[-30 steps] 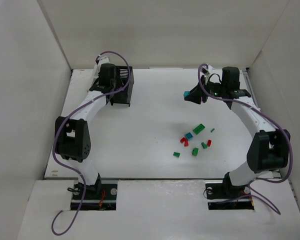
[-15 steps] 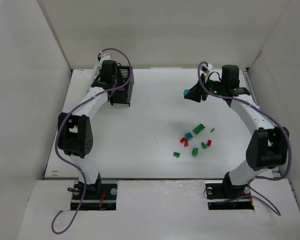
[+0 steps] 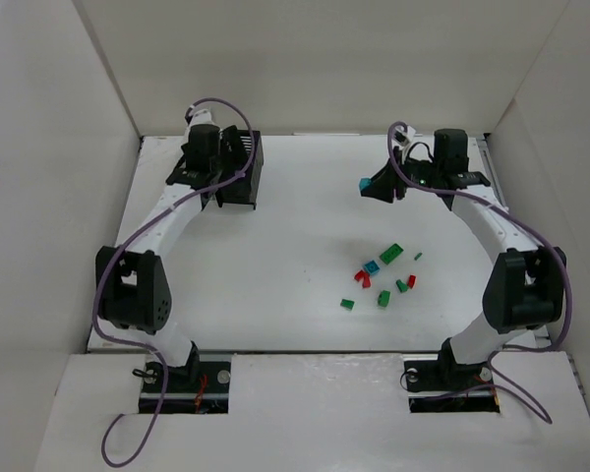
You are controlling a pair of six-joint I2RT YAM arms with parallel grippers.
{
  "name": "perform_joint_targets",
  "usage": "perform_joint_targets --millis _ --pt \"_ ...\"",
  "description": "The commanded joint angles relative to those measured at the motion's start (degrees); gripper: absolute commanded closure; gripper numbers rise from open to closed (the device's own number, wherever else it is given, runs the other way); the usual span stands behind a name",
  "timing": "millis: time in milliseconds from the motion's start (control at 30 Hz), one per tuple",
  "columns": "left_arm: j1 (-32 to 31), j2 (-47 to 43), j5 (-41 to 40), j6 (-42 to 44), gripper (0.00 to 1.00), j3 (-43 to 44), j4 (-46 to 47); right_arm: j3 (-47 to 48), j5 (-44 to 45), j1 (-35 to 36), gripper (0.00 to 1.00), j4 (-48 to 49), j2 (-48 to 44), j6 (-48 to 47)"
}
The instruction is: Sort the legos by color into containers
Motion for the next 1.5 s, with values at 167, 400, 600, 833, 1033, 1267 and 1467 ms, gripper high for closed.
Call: perform_joint_targets --millis 167,400,600,833,1033,1267,1467 --pt "-0.45 -14.99 20.22 6.08 0.0 -8.76 6.58 3.11 -1.28 4.67 0.9 -2.4 0.36 -3.82" --pt "-5.54 -18.25 40.81 12.4 0.0 -13.42 10.27 5.74 -3.91 11.51 0.89 -6.78 0.89 -10.04" --pt "-10.82 -20.01 48.19 10.32 0.0 -17.11 15.1 5.66 -1.9 17.33 0.89 -8.99 -1.91 -15.07" --pt "-14.16 -23.52 46.81 7.32 0.0 -19.75 17.75 4.51 -0.05 20.67 0.89 -7.76 -3.77 -15.07" --pt "-18.99 -23.53 37.41 7.32 0.0 -17.65 11.6 3.99 3.55 23.57 0.89 -6.0 -5.43 -14.36" --pt "-20.4 -21.95 31.33 4.86 0.09 -15.97 8.43 3.37 6.37 25.5 0.89 -4.33 -6.58 -12.18" --pt "-20.4 -20.72 29.4 2.4 0.28 -15.36 7.73 0.74 8.48 26.03 0.87 -0.9 -8.69 -10.85"
